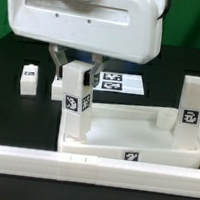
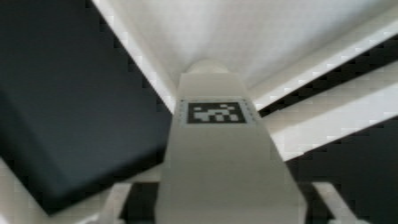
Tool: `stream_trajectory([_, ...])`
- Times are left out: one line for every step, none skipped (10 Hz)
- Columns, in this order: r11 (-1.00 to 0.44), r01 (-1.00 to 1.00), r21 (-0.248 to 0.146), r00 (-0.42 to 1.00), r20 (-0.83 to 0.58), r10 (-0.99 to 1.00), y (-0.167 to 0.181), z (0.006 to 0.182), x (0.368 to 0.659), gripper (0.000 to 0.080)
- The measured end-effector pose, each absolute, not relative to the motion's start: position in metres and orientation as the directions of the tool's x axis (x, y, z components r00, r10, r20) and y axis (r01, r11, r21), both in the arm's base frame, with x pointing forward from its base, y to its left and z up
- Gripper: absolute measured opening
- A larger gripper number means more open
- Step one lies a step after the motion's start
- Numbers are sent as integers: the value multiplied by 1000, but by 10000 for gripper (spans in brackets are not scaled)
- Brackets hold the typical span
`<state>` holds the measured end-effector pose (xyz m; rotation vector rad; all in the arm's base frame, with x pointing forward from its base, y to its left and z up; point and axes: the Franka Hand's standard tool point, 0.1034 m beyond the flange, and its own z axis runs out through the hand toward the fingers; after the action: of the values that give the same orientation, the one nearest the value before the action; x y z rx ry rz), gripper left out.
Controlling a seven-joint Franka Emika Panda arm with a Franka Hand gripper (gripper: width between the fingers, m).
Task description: Assemble desk
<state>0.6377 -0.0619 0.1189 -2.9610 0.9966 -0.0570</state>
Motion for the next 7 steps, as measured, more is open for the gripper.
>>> stream_trajectory([-738, -674, -30, 738, 27, -675, -62, 119, 638, 290])
stream_trajectory([-670, -741, -43, 670, 26, -742, -62, 118, 639, 290])
stream_trajectory([-588, -806, -64, 588, 25, -808, -60, 118, 641, 290])
stream_trajectory([-510, -856, -80, 510, 18, -860, -57, 118, 643, 290])
stream_trajectory([-461, -883, -89, 463, 9, -887, -55, 118, 644, 290])
stream_trajectory([-442, -892, -91, 444, 4, -896, -54, 118, 644, 290])
stream_trajectory([-465, -881, -91, 466, 6, -885, -54, 118, 644, 364])
